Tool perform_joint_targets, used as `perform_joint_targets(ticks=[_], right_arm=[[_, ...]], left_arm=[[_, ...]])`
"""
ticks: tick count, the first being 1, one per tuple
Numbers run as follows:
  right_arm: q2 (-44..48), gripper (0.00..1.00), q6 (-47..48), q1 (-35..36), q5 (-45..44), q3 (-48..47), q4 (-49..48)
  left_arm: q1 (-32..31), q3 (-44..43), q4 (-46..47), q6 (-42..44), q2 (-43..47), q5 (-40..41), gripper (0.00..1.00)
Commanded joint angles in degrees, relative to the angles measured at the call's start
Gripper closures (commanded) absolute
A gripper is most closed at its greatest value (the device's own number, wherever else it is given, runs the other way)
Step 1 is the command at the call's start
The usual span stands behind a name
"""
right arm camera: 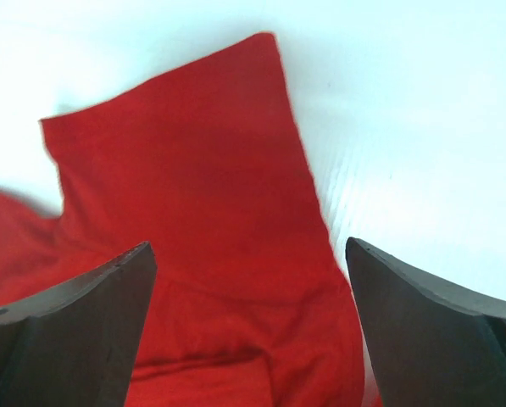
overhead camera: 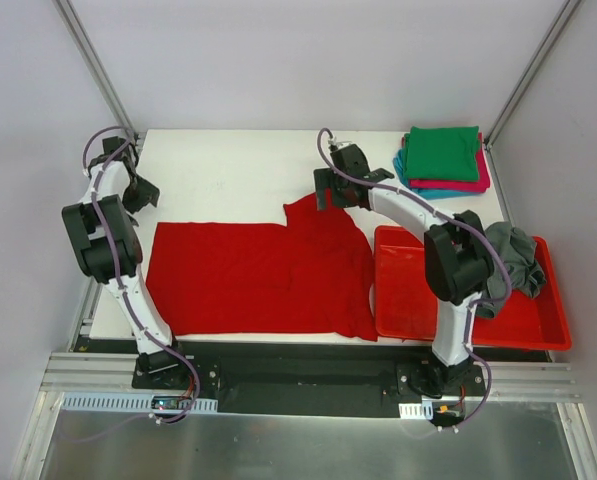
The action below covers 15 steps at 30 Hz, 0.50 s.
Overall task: Fold and stack the t-shirts
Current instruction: Grap the side of the flattened tshirt furthest away from the robot with both arms
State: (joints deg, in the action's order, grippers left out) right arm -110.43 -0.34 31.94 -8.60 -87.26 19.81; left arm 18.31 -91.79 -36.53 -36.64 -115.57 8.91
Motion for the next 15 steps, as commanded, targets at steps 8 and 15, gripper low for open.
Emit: perform_joint_targets(ticks=[8, 15], right_arm=[[-6.5, 0.04, 2.4, -2.8, 1.7, -5.5, -2.8], [-6.1, 0.04, 2.9, -3.0, 3.6, -4.8, -2.3]], left_arm=[[-4.7, -4.5, -9.6, 1.2, -6.5, 5.3, 0.49], [-5.6, -3.2, -11.0, 1.2, -6.8, 7.4, 0.62]])
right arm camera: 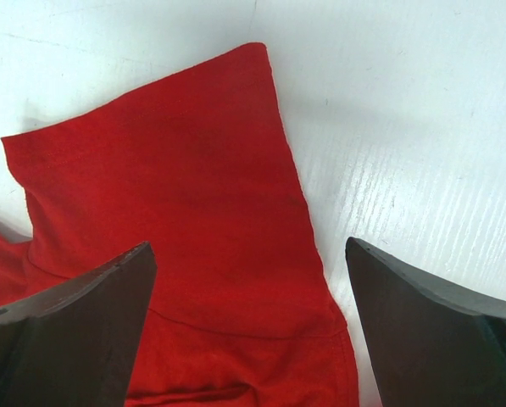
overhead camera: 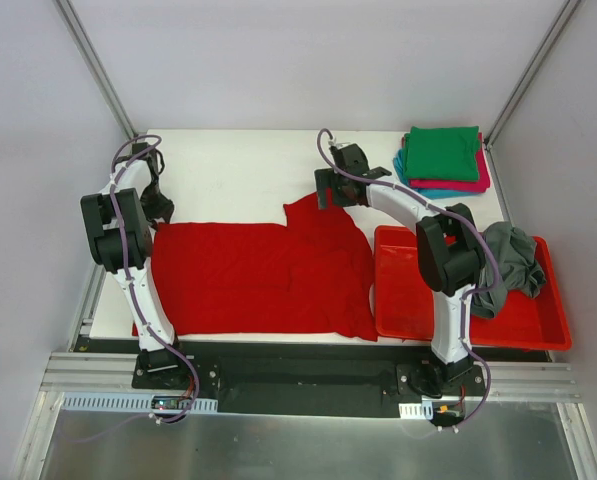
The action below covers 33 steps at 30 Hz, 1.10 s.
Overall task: Fold and stack the t-shirts
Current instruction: Grap the side of the flattened tshirt furthest away from the robot with both arms
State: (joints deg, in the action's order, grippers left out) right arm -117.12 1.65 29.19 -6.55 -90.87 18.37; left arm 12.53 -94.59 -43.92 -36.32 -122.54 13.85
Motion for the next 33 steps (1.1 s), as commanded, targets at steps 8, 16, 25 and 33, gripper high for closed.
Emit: perform_joint_targets(ticks=[8, 16, 25, 33], right_arm=[[0.8, 0.04, 2.0, -0.4, -2.0, -2.6, -0.4], [-10.7, 0.04, 4.2, -0.9, -2.7, -18.1, 1.1], [-25.2, 0.03, 1.7, -2.2, 0.4, -38.3, 4.6], [-26.1, 0.03, -0.9, -2.5, 4.7, -39.0, 9.9]], left_arm=[[-0.2, -1.1, -4.0, 1.4, -0.6, 0.1, 0.86], [-0.4, -1.2, -4.2, 2.0, -0.2, 1.5, 1.00], [-0.3, -1.6, -4.2, 2.7, -0.1, 0.4, 1.00], [-0.3, -1.4, -4.2, 3.1, 0.6, 0.9, 1.00]])
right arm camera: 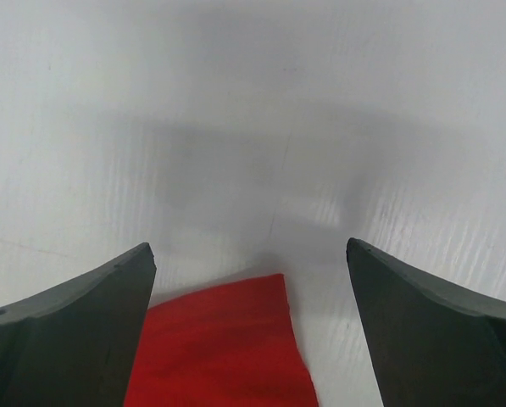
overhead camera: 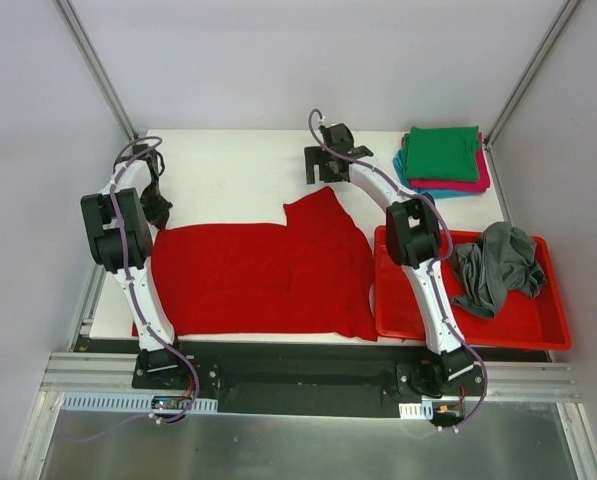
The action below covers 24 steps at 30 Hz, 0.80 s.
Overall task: Fold and stack the t-shirts
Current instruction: Grap the side of the flattened tshirt furthest away from the robot with both arms
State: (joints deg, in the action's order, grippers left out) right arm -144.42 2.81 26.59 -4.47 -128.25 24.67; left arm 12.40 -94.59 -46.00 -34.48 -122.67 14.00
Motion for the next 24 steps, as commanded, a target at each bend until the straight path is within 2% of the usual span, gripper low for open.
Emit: perform_joint_targets(ticks=[1, 4, 9, 11, 13, 17, 24], right_arm=[[1.2, 0.03, -2.4, 0.0, 2.9, -1.7, 4.6], [0.5, 0.03, -2.7, 0.1, 6.4, -1.8, 6.0], [-1.1, 0.10, -4.3, 0.1, 10.1, -3.2, 7.9], [-1.7, 0.16, -4.4, 0.1, 11.1, -4.2, 8.5], [-1.5, 0.27, -4.7, 0.0, 11.5, -3.9, 8.1], [-1.1, 0.35, -4.7, 0.1, 11.1, -3.6, 7.7], [-1.1, 0.67, -4.3, 0.1, 8.9, -3.9, 9.7]], left_arm=[[-0.2, -1.3, -2.2, 1.2, 0.9, 1.3, 1.00], [-0.1, -1.3, -2.1, 1.3, 1.0, 0.9, 1.00], [-0.1, -1.3, -2.2, 1.7, 1.1, 1.6, 1.00], [-0.2, -1.4, -2.1, 1.8, 1.1, 1.2, 1.00], [-0.2, -1.5, -2.1, 2.0, 1.0, 0.9, 1.00], [-0.2, -1.6, -2.1, 2.6, 1.3, 0.4, 1.00], [-0.2, -1.4, -2.0, 2.7, 1.6, 0.2, 1.00]])
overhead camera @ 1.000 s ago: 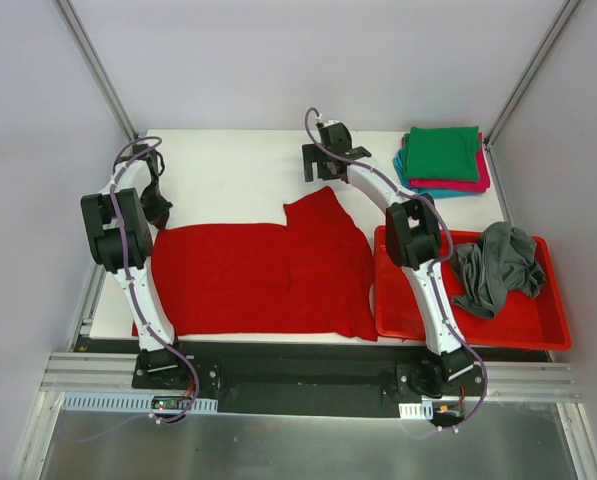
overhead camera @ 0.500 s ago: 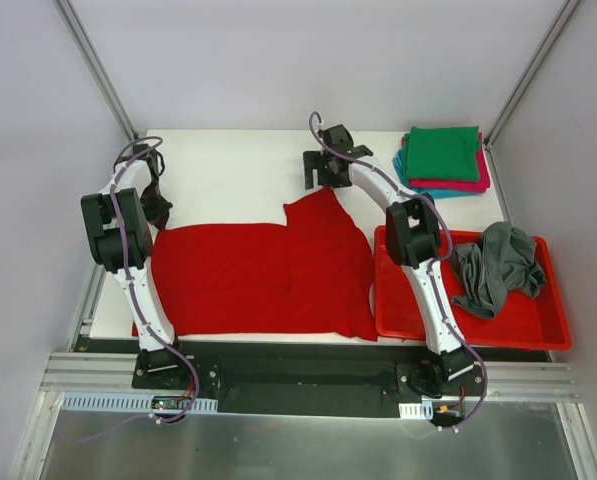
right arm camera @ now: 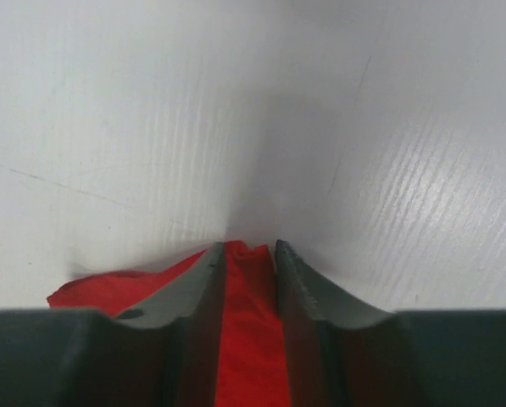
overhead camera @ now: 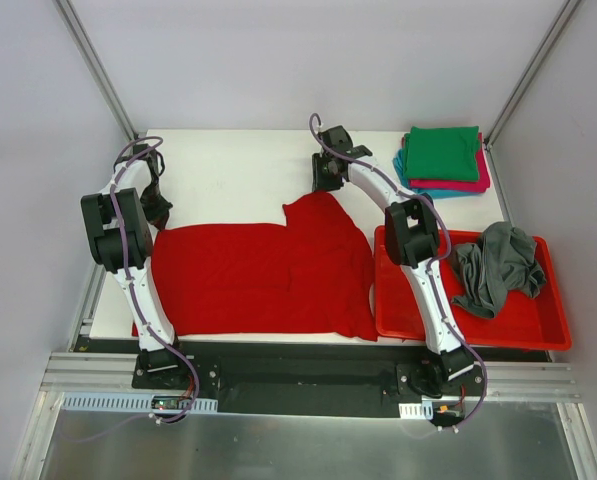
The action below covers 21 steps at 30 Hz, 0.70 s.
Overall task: Fold and stack the t-shirts
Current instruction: Grap the side of the flattened tshirt furthest away from the robot with both arms
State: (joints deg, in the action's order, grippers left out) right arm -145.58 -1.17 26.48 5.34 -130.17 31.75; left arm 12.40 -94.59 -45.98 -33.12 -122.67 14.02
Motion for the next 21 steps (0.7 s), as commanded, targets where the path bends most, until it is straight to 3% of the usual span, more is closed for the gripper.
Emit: perform_joint_targets(ticks=[1, 3, 5, 7, 10, 16, 21], right_arm=[[0.1, 0.75, -0.1, 0.2, -1.0, -1.9, 2.7], [0.6, 0.85, 0.7, 0.2, -1.1, -1.9, 2.3], [1.5, 0.88, 3.0, 0.2, 0.0, -1.6, 0.7], [2.9, 1.00, 5.7, 0.2, 4.0, -0.4, -2.5], [7.7, 1.00, 6.6, 0.5, 7.0, 3.8, -6.0], [24.4, 1.00, 9.2, 2.4, 10.0, 24.3, -14.1], [35.5, 1.00, 7.6, 3.3, 17.6, 38.7, -16.7]], left_arm=[[-0.2, -1.4, -2.1, 1.3, 1.6, 0.2, 1.00], [-0.2, -1.4, -2.1, 1.5, 1.7, 0.3, 1.00], [-0.1, -1.4, -2.1, 2.1, 2.3, -0.7, 1.00], [-0.2, -1.0, -2.0, 2.3, 3.3, -1.0, 1.00], [-0.1, 0.5, -1.7, 2.3, 5.6, 0.5, 1.00], [-0.1, 3.0, -0.6, 2.1, 9.6, -1.4, 1.00], [-0.1, 12.5, 1.6, 1.0, 17.5, -0.3, 1.00]])
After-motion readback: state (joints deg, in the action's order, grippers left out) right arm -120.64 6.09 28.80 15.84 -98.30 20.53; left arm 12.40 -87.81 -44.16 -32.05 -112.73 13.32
